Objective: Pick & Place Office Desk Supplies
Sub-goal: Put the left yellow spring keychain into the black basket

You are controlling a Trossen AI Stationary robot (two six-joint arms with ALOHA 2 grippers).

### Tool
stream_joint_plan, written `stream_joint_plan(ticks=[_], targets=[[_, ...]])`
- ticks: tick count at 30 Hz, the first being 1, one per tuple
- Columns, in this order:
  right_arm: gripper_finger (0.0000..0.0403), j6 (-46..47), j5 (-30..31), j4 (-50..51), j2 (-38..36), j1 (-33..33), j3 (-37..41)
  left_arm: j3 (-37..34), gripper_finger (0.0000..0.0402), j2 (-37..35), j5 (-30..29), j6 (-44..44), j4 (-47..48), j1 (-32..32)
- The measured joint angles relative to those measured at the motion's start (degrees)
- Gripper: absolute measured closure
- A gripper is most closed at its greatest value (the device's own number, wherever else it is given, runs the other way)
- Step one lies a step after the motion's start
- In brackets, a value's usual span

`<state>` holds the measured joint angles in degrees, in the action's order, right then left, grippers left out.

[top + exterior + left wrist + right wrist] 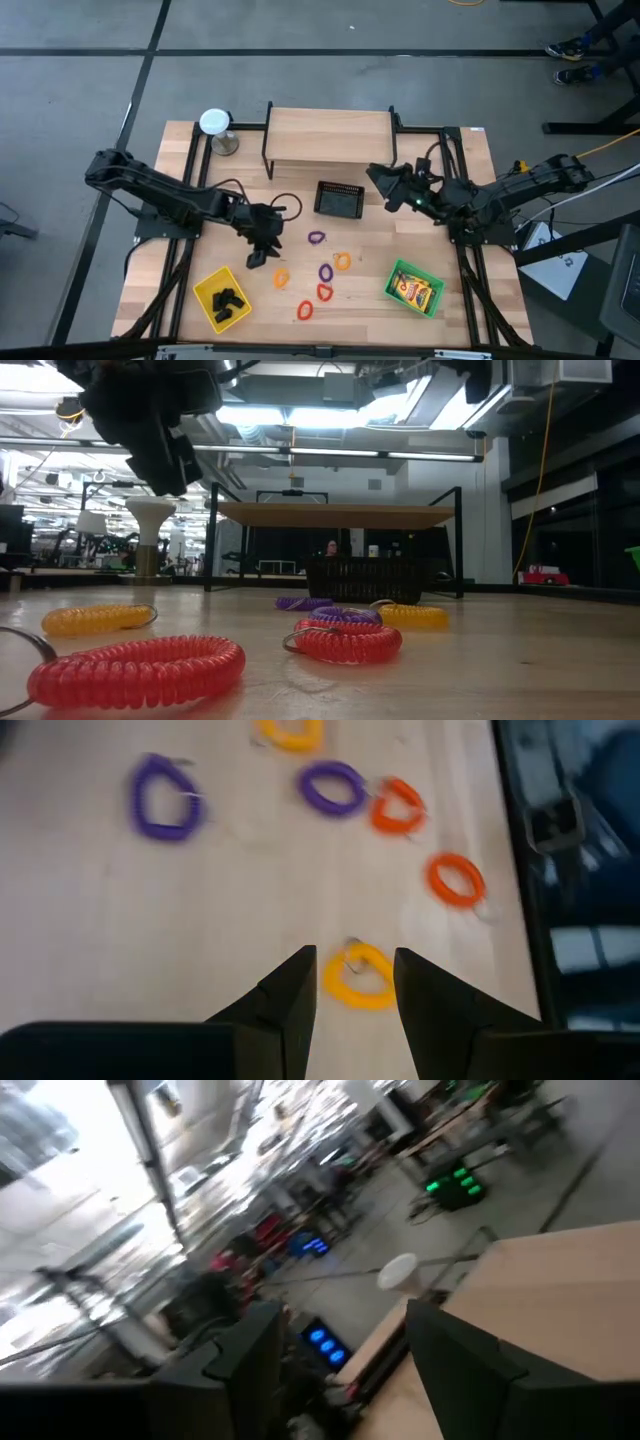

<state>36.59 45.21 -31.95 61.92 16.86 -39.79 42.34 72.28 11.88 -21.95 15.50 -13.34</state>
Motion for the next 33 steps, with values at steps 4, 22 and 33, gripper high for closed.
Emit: stream_joint_plan(ticks=[4, 22, 33], targets=[[0.0188, 1.98, 6.03, -2.08, 0.59, -0.04, 0.02, 2.33, 0.0269, 1.83, 4.52, 6.1, 3.01, -0.23], [0.0188, 5.41, 4.34, -2.77, 3.43, 0.0, 0.02, 3.33, 0.0269, 6.5, 6.27, 18.7, 9.8, -3.98], [0.0188, 8.48, 3.21, -2.94, 7.09, 0.0, 0.04, 3.33, 0.0269, 7.3, -0.62, 21.72, 9.84, -5.93]])
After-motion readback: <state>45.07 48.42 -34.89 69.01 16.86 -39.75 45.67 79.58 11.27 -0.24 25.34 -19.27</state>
